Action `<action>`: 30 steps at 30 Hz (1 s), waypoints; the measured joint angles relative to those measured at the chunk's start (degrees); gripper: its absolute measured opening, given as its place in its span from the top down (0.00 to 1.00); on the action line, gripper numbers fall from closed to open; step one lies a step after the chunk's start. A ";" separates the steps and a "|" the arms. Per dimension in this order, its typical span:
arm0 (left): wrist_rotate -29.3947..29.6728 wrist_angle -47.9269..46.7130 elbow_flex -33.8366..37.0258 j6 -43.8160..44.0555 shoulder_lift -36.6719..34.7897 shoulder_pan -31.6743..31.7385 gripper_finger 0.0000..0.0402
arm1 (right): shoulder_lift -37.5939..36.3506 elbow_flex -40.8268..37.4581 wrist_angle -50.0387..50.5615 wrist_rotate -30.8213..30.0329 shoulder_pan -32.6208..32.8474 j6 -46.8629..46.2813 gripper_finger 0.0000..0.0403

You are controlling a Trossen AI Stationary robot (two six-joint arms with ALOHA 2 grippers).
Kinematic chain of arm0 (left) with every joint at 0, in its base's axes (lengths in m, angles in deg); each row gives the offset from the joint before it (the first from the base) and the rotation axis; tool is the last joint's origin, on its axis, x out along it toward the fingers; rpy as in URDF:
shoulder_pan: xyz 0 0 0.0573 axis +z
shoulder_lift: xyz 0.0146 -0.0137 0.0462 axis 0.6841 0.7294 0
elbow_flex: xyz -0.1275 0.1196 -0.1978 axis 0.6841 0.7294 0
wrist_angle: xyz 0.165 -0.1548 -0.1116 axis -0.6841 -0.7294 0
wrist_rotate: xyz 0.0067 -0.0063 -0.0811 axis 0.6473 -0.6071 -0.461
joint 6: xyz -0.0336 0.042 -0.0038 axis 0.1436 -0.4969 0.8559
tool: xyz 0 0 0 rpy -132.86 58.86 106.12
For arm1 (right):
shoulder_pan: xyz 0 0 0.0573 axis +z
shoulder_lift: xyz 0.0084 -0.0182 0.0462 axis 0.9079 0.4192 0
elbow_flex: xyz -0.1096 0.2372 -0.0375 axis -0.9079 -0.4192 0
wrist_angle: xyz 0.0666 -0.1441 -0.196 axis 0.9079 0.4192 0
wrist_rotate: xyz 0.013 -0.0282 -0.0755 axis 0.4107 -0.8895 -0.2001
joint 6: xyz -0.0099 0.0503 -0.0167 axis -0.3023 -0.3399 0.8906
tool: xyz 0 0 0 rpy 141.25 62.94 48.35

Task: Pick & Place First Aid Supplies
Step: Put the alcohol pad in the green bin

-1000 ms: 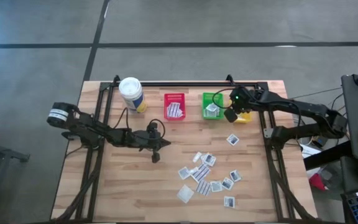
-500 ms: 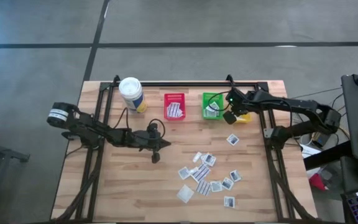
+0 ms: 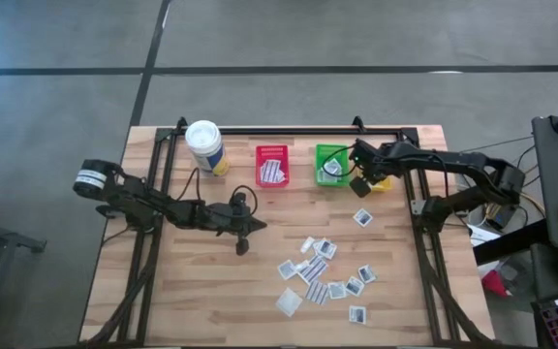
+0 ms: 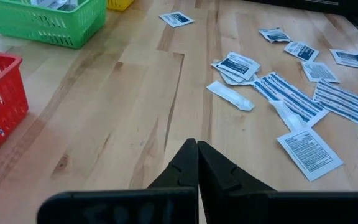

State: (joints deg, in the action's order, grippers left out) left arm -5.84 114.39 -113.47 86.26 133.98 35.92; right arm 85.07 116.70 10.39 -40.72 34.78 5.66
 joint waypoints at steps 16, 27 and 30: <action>-0.35 1.47 -0.04 0.09 0.00 0.00 1.00 | 0.05 0.02 0.52 1.04 0.00 0.56 0.85; -9.21 2.36 -3.59 0.12 0.24 -0.37 1.00 | -0.82 2.95 3.10 7.99 0.26 -5.43 0.71; -9.61 2.46 -4.95 -0.78 0.24 -0.99 1.00 | -1.24 3.61 3.45 12.78 2.25 -6.90 0.73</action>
State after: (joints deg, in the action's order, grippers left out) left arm -15.46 116.85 -118.42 85.48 134.22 34.92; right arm 83.83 120.31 13.84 -27.94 37.03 -1.24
